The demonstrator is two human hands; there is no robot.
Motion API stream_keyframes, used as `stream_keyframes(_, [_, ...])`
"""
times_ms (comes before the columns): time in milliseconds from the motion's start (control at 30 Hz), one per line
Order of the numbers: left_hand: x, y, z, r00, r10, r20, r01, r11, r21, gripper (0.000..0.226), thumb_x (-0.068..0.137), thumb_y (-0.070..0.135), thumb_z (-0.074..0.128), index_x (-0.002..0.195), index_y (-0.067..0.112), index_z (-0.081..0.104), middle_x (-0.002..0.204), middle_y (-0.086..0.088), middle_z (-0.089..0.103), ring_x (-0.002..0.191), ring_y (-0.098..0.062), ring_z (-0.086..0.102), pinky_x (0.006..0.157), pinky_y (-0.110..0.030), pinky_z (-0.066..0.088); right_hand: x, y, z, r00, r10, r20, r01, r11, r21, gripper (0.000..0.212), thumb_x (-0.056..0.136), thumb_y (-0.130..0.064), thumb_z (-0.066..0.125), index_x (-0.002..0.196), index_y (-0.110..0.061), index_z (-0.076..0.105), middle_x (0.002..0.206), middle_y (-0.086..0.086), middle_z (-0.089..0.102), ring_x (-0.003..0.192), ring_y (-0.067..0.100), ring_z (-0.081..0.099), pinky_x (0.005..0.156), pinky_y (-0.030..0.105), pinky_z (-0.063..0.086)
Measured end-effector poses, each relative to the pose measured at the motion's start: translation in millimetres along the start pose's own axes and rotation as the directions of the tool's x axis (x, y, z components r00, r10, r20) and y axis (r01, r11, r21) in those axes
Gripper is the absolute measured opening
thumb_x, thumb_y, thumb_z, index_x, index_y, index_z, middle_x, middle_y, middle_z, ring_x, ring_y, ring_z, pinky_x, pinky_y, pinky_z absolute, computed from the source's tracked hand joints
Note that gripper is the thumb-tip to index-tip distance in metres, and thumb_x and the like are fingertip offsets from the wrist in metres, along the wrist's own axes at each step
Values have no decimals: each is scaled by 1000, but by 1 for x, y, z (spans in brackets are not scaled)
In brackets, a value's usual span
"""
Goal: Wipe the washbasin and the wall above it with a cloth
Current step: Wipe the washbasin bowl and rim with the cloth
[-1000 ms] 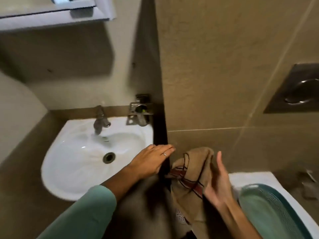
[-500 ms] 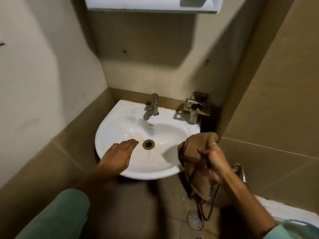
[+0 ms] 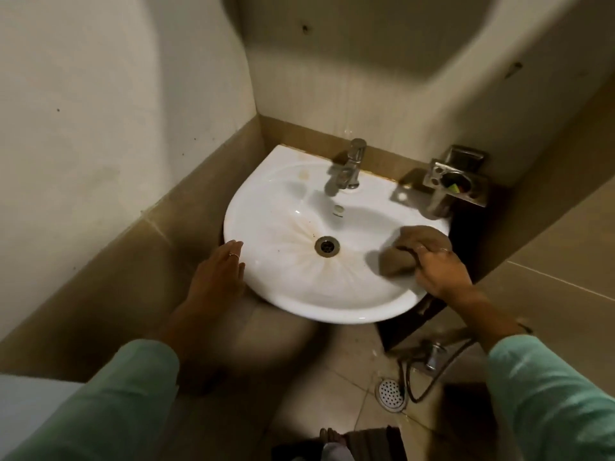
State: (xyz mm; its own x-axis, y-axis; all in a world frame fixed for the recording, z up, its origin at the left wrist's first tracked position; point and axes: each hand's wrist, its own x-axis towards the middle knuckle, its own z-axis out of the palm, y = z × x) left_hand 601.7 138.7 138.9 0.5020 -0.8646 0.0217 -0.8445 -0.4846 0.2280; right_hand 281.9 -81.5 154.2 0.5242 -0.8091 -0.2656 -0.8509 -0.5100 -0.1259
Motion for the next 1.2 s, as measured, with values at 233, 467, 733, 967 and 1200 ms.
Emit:
stream_keyframes(233, [-5, -9, 2, 980, -193, 51, 197, 977, -84, 45, 96, 18, 39, 139, 5, 36, 146, -13, 39, 136, -27, 33, 110, -40, 27, -19, -1, 16, 971, -199, 133, 211, 974, -82, 82, 70, -52, 10, 135, -23, 49, 143, 6, 47, 134, 25, 37, 117, 45, 5])
stream_keyframes(467, [-5, -10, 2, 941, -301, 154, 323, 934, -152, 52, 97, 21, 37, 145, 7, 25, 152, -10, 29, 141, -24, 24, 114, -43, 24, -39, -68, 46, 883, -381, 273, 387, 921, 34, 87, 73, -82, 0, 147, -41, 20, 156, -5, 26, 135, 22, 35, 110, 45, 26])
stream_keyframes(733, [6, -17, 3, 915, -346, 208, 391, 887, -245, 51, 98, 18, 33, 146, 8, 21, 153, -10, 28, 141, -24, 25, 115, -36, 22, -19, -129, 58, 764, -526, 375, 479, 850, 217, 115, 47, -83, -28, 150, -39, -2, 160, -6, 0, 144, 23, 18, 116, 42, 17])
stream_keyframes(967, [31, -25, 3, 888, -392, 241, 458, 803, -381, 51, 99, 14, 30, 148, 13, 17, 154, -9, 23, 141, -25, 24, 113, -37, 24, 11, -184, 74, 731, -600, 325, 510, 797, 323, 66, 72, -77, -1, 135, -59, -11, 159, -15, -7, 144, 33, 11, 113, 52, 12])
stream_keyframes(1200, [55, -35, -10, 896, -420, 143, 437, 785, -439, 46, 100, 13, 31, 145, 11, 27, 147, -12, 36, 133, -24, 39, 97, -25, 33, 47, -250, 92, 766, -621, 167, 485, 728, 485, 68, 74, -82, -6, 137, -59, -15, 159, -4, -17, 146, 23, -11, 116, 56, 7])
